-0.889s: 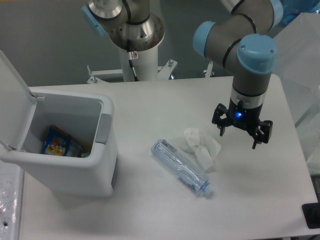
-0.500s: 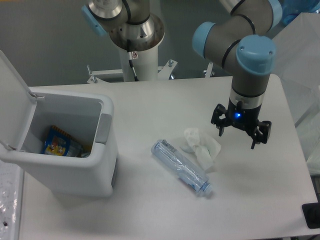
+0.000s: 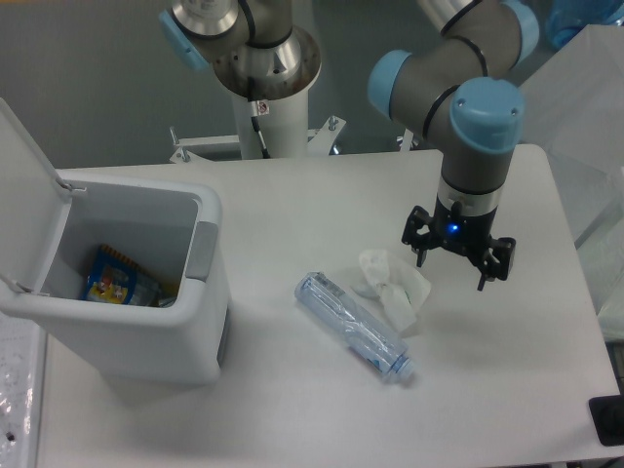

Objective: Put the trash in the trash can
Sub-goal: 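Move the open gripper over the crumpled white tissue, then lower the gripper onto the tissue and close to grasp it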

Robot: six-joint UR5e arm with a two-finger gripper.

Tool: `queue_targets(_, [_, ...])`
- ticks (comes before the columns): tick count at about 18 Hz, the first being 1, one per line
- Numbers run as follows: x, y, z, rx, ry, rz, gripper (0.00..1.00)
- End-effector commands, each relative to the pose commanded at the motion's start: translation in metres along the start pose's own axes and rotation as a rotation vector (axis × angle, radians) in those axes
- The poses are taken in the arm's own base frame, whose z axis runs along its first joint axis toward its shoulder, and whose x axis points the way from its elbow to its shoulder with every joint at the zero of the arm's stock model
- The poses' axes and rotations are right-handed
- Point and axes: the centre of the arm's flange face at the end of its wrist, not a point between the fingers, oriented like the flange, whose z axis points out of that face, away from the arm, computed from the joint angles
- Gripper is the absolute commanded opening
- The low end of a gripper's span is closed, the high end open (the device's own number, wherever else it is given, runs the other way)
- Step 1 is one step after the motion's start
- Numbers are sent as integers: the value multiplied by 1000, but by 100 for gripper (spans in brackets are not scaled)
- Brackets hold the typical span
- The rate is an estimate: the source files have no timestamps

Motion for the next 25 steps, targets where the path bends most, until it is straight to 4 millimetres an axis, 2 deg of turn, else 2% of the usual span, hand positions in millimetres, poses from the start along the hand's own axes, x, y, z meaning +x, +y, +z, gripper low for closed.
queue_targets(5, [29,7,29,-39,66,-28,100])
queue_targets(7, [50,-14,40,-48,84,-97,100])
queue_targets(9, [50,-18,45,-71,77,-199,100])
queue_targets(10, [55,-26,48,-81,72,-206,100])
queue_targets(16, [75,-36,73,-287,-30,-209,100])
queue_targets(20, [81,-39,88,-310,-24,-227,100])
queue_targets(22, [94,-50,97,-317,-17,-209,100])
queue_targets(25, [94,-48,107,-355,-31,-217,100])
